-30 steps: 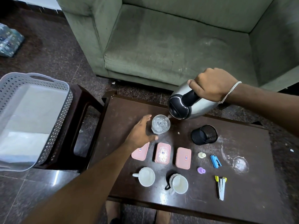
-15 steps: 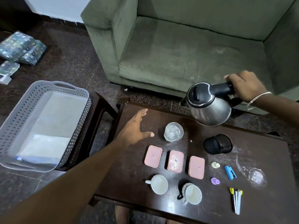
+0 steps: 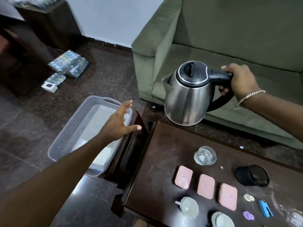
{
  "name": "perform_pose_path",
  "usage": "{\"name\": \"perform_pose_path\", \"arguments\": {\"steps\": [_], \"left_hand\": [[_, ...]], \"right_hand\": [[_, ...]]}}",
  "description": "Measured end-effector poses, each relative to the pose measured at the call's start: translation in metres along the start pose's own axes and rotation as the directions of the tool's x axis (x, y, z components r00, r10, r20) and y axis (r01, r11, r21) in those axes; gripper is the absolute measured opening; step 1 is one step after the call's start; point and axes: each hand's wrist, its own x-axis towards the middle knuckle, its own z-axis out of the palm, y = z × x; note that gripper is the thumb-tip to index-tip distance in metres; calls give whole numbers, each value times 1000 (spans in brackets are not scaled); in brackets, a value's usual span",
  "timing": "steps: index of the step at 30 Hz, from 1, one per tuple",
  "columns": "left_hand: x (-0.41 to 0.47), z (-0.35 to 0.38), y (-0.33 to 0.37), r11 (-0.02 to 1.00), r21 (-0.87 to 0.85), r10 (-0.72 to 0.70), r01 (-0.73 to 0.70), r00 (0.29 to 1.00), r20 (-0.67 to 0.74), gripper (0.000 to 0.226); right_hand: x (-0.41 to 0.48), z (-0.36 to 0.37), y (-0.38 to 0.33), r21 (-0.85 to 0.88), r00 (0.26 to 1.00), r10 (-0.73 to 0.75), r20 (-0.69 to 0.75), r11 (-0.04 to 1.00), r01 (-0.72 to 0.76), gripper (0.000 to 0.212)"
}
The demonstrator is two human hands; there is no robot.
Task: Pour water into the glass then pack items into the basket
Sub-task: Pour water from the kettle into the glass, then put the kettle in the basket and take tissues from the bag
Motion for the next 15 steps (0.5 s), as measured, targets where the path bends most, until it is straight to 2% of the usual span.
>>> {"name": "perform_pose_path", "arguments": {"steps": [5, 9, 15], "left_hand": [[-19, -67, -31, 996, -23, -88, 86, 993, -82, 110], [-43, -110, -65, 989, 42, -136, 144, 979, -149, 106], [-79, -128, -110, 952, 159, -226, 262, 951, -212, 99]], "right_hand": [[-4, 97, -37, 121, 997, 11, 75, 992, -20, 32], [-7, 178, -54, 232, 993, 41, 109, 971, -65, 32], [-13, 281, -43, 214, 982, 85, 167, 969, -120, 33]]}}
